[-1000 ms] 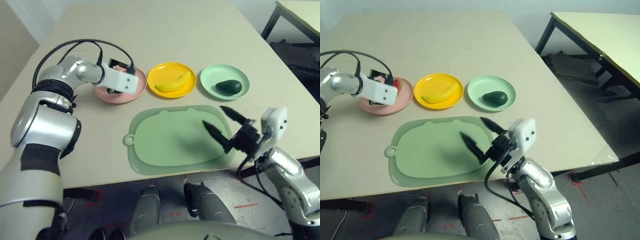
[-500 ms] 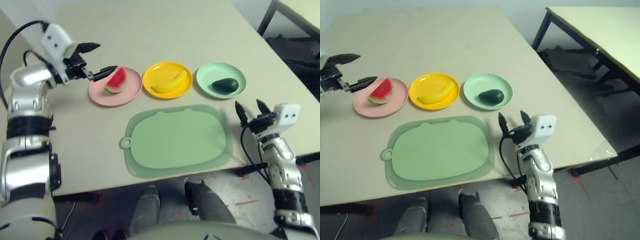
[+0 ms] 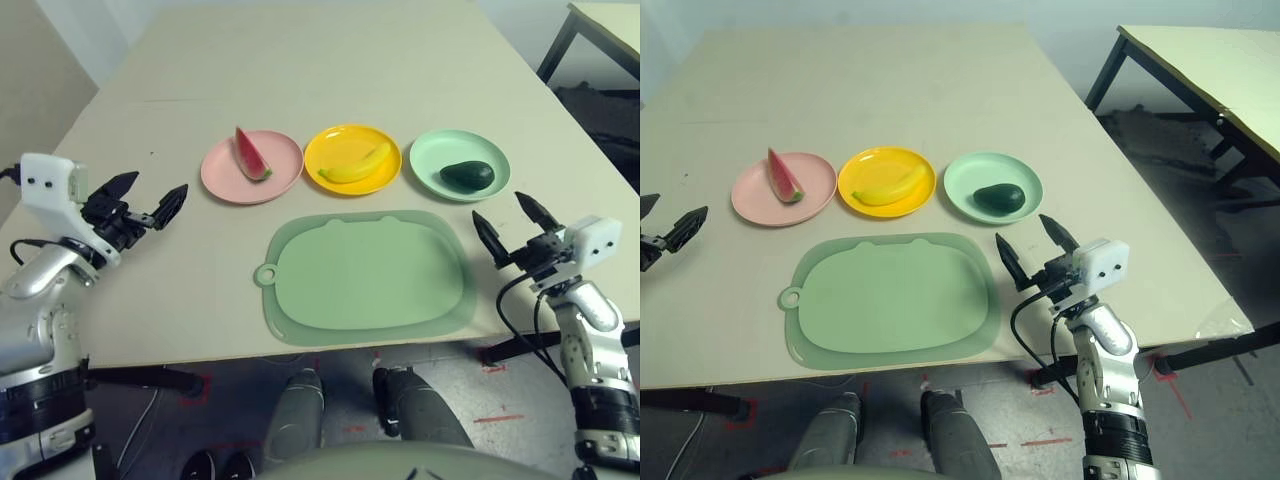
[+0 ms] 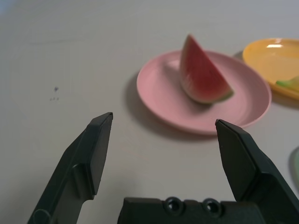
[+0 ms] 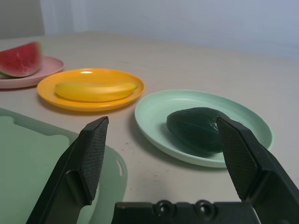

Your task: Place the fruits into color-matched plates.

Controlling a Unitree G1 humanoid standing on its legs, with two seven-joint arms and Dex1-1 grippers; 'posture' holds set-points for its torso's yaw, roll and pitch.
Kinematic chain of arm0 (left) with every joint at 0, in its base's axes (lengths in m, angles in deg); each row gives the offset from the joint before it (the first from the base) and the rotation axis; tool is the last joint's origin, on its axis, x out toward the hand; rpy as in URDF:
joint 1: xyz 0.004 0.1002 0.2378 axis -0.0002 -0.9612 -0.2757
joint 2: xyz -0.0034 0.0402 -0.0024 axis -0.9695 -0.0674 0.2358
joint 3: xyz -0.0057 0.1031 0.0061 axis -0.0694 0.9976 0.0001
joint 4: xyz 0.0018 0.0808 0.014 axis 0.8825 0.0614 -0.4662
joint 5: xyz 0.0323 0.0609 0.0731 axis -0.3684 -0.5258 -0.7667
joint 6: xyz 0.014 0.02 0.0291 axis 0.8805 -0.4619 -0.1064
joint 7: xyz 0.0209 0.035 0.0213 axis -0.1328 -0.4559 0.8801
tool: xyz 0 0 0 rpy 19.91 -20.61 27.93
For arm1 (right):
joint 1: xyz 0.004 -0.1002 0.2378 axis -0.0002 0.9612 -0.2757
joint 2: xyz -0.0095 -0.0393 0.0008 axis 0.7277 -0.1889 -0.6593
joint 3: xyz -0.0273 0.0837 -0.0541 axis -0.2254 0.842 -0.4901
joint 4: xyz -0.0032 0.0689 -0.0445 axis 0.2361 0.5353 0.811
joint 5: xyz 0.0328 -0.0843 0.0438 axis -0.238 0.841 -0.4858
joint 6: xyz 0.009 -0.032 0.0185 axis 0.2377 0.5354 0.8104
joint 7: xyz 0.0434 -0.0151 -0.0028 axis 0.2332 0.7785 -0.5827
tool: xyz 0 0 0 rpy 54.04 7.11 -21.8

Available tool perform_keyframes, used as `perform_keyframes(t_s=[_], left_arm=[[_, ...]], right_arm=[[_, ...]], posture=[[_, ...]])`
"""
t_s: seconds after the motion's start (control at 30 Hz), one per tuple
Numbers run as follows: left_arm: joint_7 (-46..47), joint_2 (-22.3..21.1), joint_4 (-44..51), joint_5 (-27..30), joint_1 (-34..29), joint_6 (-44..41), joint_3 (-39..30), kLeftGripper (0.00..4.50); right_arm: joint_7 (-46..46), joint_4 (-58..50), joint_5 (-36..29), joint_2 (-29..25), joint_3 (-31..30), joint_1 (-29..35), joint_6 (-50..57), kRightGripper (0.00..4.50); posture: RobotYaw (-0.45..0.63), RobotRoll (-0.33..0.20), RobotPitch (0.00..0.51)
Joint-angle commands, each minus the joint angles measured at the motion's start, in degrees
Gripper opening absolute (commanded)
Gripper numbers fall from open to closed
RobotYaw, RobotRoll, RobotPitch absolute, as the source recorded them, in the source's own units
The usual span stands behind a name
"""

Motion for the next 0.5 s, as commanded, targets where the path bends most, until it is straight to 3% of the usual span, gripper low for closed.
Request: perform_keyframes(t_s=[0.03,0.27,0.5], left_arm=[[1.93,2.24,-2.25,-1.70,-3.10,2.03,1.18,4.48],[2.07,3.66,-4.51,-5.34,-8.87,8.70,3.25,4.48],[2.17,6.53,-8.84,-3.96,-10.19,14.96,2.26,4.48]], right_arm=[[-1.99,-1.66,-2.39,-0.93,0.33,2.10,2.30,4.50],[-3.71,1.56,-4.82,-3.06,4.70,6.49,2.75,4.50],[-1.13,6.79,-5.79,-1.34,9.69,7.19,1.47,4.50]], posture=[[0.07,0.000,0.179],[0.08,0.000,0.176],[0.08,0.000,0.169]])
